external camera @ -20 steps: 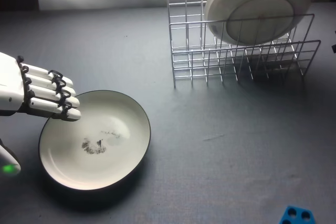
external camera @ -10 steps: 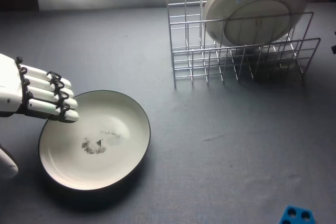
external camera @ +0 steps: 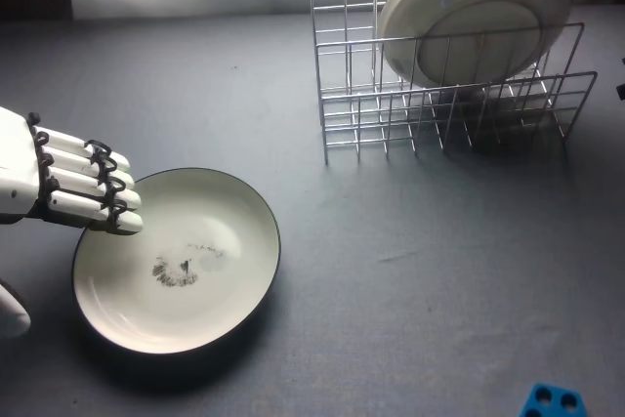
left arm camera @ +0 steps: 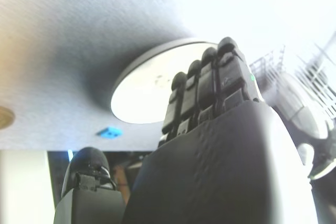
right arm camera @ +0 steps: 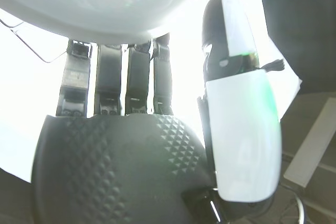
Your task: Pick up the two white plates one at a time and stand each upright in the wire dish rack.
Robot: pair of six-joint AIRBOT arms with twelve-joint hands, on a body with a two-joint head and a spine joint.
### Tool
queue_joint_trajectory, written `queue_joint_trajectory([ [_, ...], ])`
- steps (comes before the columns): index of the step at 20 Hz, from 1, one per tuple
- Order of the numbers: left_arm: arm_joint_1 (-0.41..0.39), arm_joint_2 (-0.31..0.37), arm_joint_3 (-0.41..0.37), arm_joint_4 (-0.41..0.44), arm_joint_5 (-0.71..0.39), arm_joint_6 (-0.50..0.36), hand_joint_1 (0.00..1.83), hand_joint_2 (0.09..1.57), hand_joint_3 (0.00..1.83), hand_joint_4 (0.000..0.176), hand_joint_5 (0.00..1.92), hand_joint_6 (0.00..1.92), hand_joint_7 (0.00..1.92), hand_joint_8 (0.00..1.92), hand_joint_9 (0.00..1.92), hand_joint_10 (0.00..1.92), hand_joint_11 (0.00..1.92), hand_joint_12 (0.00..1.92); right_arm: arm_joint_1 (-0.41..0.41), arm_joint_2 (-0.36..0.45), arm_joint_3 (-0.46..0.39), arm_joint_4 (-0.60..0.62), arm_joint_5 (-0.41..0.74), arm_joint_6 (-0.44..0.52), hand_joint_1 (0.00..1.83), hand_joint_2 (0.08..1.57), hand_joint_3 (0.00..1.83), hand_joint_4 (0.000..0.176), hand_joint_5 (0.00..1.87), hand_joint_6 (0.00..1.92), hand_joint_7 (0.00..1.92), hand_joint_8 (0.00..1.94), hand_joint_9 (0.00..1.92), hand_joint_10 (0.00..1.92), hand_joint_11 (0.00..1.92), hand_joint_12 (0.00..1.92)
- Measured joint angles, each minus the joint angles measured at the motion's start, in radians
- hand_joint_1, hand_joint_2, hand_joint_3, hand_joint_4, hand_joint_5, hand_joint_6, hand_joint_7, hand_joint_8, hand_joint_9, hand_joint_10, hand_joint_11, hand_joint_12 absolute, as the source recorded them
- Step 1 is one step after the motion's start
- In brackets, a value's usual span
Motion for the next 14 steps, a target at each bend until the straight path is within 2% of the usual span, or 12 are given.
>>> queue_joint_trajectory([
  [10,0.013,0.0,0.0,0.003,-0.01,0.0,0.0,1.03,0.0,0.0,0.02,0.0,0.0,0.0,0.0,0.0,0.0,0.0,0.025,0.02,-0.011,0.0,0.026,-0.025,1.07,1.04,0.0,0.0,0.68,0.09,0.81,0.01,0.68,0.28,0.25,1.3],
  [14,0.026,0.0,0.0,0.0,-0.013,0.0,0.0,1.03,0.0,0.0,0.04,0.01,0.02,0.01,0.0,0.0,0.0,0.0,0.052,0.034,-0.018,-0.002,0.085,-0.097,1.05,1.05,0.0,0.0,0.66,0.08,0.79,0.0,0.67,0.27,0.23,1.33],
])
